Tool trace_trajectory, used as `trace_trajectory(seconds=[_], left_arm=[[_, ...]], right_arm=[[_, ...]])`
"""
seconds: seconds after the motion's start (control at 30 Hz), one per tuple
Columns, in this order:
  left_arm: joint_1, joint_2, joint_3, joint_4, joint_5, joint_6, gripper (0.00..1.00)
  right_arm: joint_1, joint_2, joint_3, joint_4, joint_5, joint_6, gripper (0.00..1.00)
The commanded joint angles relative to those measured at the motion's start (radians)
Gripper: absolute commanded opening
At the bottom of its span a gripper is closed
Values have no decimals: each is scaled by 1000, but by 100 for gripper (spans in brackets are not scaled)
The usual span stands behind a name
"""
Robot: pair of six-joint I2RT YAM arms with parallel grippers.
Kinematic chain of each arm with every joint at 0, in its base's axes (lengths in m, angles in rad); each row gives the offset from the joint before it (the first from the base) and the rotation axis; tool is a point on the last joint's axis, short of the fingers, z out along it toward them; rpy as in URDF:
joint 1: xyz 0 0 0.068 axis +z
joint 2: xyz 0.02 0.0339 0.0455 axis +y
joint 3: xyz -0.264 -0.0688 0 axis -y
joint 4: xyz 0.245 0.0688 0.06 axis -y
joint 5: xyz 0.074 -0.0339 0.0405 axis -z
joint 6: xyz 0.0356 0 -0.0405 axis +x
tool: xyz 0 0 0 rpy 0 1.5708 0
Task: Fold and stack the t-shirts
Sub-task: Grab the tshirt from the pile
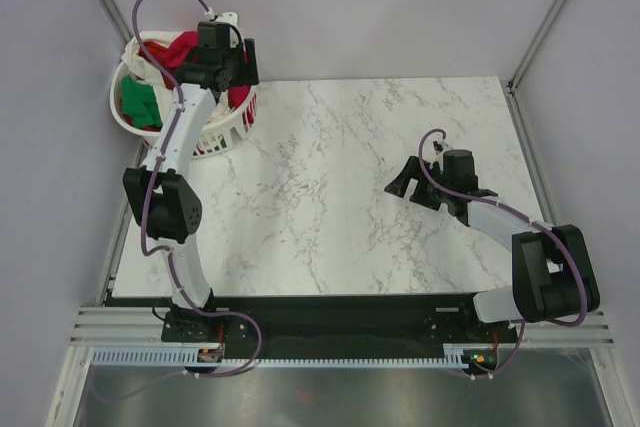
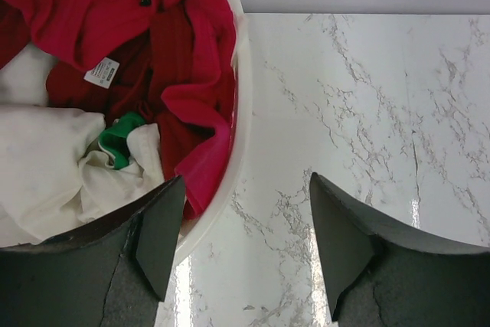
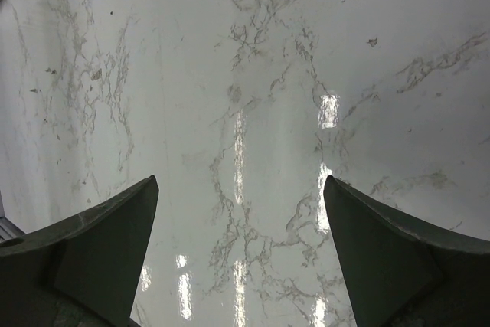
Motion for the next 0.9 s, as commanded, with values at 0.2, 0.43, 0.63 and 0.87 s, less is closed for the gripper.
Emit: trace_trajectory(seconds=[0.2,0.43,0.63,0.87], left_arm=[[5,84,116,3,-40,67,77],[5,118,112,3,-83,55,77],[5,135,93,3,-100,52,76],[5,146,77,3,-115,52,63]], right_arm=[[19,9,29,28,-21,-12,98],[25,23,30,26,-24,-11,98],[28,29,32,26,-24,-12,98],[28,38,33,26,-21,-12,98]])
